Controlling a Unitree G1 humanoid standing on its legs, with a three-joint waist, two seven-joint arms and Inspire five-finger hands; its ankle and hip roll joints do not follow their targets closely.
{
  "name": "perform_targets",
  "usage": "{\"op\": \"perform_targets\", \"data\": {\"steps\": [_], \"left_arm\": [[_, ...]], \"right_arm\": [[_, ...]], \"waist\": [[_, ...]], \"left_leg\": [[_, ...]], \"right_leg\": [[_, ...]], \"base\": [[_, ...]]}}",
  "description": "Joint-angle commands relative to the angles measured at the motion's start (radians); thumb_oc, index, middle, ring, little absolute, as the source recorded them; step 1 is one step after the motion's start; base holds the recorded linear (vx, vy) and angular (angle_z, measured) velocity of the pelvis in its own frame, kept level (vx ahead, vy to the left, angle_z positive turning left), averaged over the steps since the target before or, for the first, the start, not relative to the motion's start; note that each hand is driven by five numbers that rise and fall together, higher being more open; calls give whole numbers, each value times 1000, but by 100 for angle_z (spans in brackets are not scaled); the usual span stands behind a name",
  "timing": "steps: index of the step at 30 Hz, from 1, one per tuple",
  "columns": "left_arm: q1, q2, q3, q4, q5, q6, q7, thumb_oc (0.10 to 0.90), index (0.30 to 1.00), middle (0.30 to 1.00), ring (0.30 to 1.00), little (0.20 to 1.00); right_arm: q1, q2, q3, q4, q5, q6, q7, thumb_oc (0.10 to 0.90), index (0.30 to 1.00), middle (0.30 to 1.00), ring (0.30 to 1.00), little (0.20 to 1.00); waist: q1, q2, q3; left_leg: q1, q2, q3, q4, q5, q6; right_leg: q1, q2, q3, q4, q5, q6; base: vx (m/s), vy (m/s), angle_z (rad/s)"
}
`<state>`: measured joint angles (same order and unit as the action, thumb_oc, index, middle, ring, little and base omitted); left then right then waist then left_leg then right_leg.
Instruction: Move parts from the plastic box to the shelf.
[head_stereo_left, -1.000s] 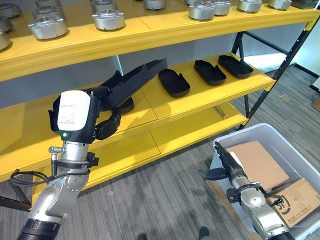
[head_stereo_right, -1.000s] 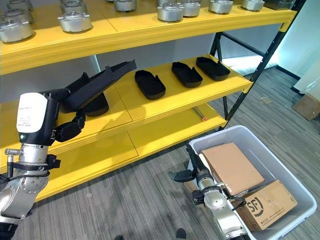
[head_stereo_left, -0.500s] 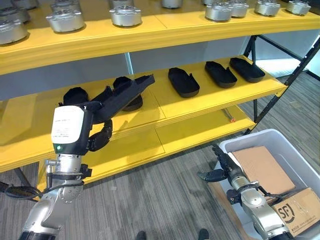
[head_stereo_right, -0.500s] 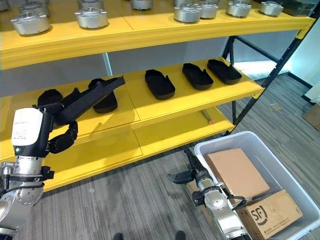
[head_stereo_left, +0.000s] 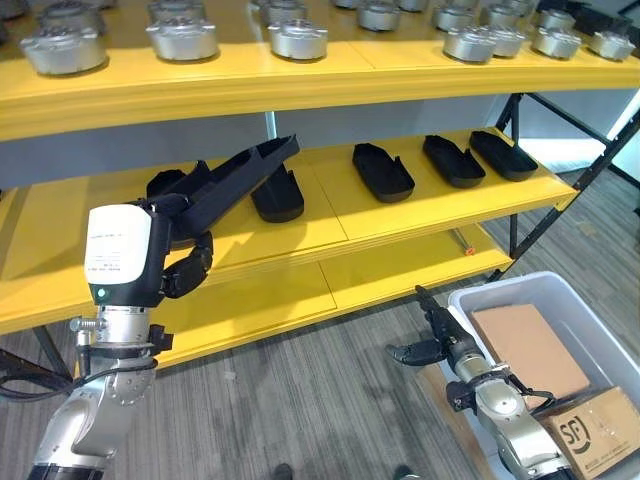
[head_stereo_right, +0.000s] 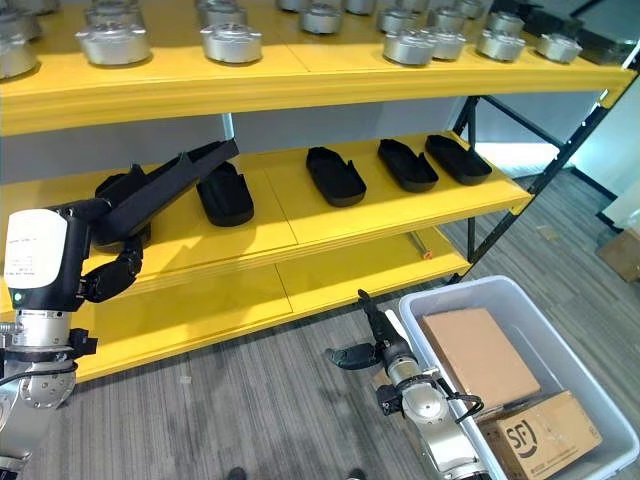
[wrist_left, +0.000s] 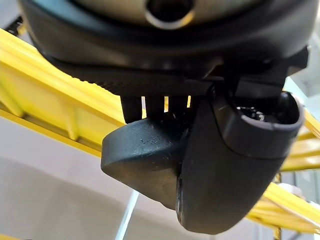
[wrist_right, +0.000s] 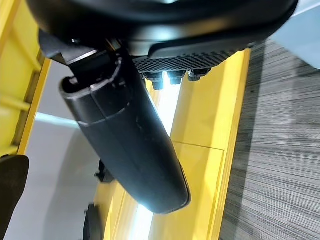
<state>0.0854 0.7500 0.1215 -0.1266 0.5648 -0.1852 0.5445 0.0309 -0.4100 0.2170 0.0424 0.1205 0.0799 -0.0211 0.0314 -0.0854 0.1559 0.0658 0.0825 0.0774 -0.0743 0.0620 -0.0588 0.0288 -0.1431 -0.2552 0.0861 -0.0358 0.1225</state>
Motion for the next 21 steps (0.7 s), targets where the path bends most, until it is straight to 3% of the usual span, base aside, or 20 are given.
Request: {"op": "perform_targets", "data": {"steps": [1,2,4,10,19,21], "left_arm": [[-142,1,61,-66,5,-77,125,400,300,300,300,300],[-162,-11,29,-42,-1,-85,137,400,300,300,300,300],[-187,-28,7,-29,4,-83,131,400,300,300,300,300],[-192,-42,-10,-53,11,-54,113,400,300,300,300,300],[-173,-31,12,-74,20,18,155,400,300,300,300,300],[-164,-25,43,-49,8,37,179,400,300,300,300,300]], "right_arm": [[-63,-75,-53,-95,10,-101,-22,900,1000,1000,1000,1000],[-37,-80,-68,-99,13,-110,-28,900,1000,1000,1000,1000],[-8,-79,-94,-107,14,-115,-9,900,1000,1000,1000,1000],[-5,-74,-88,-89,12,-136,6,900,1000,1000,1000,1000],[-21,-76,-60,-82,38,-134,21,900,1000,1000,1000,1000],[0,-79,-59,-93,36,-124,36,900,1000,1000,1000,1000]], "waist": [[-48,43,-49],[-81,47,-54],[-102,43,-66],[-108,50,-71],[-101,60,-60],[-115,57,-55]], "left_leg": [[11,-105,47,-7,-77,78],[3,-127,-12,-9,-61,88],[0,-143,-39,-13,-64,91],[5,-145,-53,-12,-66,86],[8,-147,-51,17,-78,81],[1,-142,7,84,-105,69]], "right_leg": [[3,142,118,14,-12,-23],[-4,181,231,-23,22,-41],[5,190,264,-65,43,-43],[22,177,279,-109,65,-41],[31,180,258,-90,42,-56],[43,167,236,-87,31,-57]], "base": [[152,3,135],[115,-13,194],[77,-41,125],[56,-80,5],[27,-109,3],[64,-195,15]]}}
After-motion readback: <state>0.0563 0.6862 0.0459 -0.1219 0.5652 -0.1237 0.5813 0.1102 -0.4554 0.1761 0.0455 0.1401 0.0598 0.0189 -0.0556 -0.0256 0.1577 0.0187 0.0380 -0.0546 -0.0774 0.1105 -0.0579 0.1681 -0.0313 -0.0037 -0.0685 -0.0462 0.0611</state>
